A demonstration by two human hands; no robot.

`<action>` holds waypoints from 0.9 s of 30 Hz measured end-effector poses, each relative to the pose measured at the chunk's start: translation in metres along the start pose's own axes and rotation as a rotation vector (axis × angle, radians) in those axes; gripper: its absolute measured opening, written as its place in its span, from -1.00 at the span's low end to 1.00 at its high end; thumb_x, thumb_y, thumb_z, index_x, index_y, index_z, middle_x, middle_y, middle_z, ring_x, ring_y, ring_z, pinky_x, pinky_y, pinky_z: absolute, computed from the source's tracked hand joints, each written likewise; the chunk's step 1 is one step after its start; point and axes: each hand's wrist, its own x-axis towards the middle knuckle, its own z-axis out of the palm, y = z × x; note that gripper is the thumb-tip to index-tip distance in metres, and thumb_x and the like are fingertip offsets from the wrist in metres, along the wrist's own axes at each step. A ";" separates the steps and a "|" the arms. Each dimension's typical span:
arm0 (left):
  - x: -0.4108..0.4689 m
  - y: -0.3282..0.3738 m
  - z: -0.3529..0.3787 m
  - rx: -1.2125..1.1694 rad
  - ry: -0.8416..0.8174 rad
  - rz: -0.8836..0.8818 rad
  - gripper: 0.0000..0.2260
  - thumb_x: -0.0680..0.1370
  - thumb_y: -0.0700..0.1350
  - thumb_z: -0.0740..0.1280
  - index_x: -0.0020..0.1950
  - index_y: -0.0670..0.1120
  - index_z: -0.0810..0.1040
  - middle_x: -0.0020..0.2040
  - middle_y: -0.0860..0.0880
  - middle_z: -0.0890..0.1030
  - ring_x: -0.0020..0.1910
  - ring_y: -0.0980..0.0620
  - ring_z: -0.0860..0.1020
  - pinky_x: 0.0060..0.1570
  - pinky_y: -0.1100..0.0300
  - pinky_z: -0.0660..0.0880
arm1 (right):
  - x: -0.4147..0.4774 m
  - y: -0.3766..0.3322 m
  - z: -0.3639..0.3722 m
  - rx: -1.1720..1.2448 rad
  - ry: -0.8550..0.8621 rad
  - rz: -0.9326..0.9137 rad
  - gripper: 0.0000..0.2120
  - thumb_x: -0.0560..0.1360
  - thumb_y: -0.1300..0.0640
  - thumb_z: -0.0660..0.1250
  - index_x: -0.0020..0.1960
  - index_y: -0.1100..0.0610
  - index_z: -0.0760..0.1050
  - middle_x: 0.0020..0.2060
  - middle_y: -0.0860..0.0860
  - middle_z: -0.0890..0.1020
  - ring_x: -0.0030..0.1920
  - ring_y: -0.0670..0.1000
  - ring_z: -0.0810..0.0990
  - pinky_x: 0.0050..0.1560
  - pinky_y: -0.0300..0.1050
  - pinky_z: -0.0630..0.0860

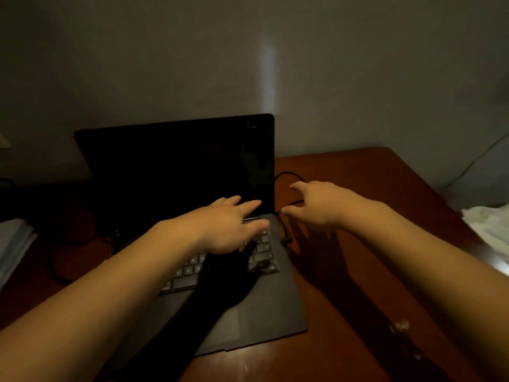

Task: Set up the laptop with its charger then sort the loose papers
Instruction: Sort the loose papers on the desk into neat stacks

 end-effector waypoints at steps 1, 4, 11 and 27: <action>-0.003 0.005 -0.011 -0.001 -0.020 -0.014 -0.36 0.58 0.40 0.02 0.62 0.25 -0.04 0.65 0.03 -0.06 0.63 -0.04 -0.10 0.58 -0.02 -0.06 | -0.001 0.001 -0.014 -0.006 -0.025 -0.011 -0.28 0.57 -0.33 0.19 0.60 -0.02 0.12 0.50 0.15 0.33 0.44 0.23 0.36 0.32 0.16 0.46; -0.016 0.017 -0.051 0.001 -0.052 -0.040 -0.35 0.58 0.41 0.03 0.61 0.25 -0.04 0.66 0.02 -0.06 0.62 -0.05 -0.09 0.58 -0.04 -0.05 | -0.007 0.001 -0.060 -0.025 -0.073 -0.049 -0.29 0.58 -0.32 0.19 0.59 -0.01 0.12 0.48 0.16 0.35 0.45 0.24 0.34 0.35 0.17 0.42; -0.046 0.018 -0.157 0.132 -0.012 -0.065 -0.37 0.60 0.38 0.02 0.62 0.21 0.00 0.65 -0.01 0.01 0.62 -0.08 -0.02 0.55 -0.09 0.09 | -0.003 -0.031 -0.160 -0.073 -0.094 -0.155 -0.33 0.58 -0.30 0.20 0.55 0.03 0.21 0.44 0.17 0.41 0.42 0.24 0.38 0.35 0.13 0.42; 0.086 -0.148 -0.205 -0.170 -0.121 -0.204 -0.41 0.66 0.27 0.05 0.63 0.04 0.15 0.62 0.01 0.18 0.58 -0.06 0.17 0.55 0.03 0.10 | 0.167 -0.114 -0.163 0.050 -0.278 -0.180 -0.46 0.60 -0.05 0.31 0.52 0.09 0.32 0.44 0.11 0.46 0.42 0.13 0.43 0.35 -0.09 0.34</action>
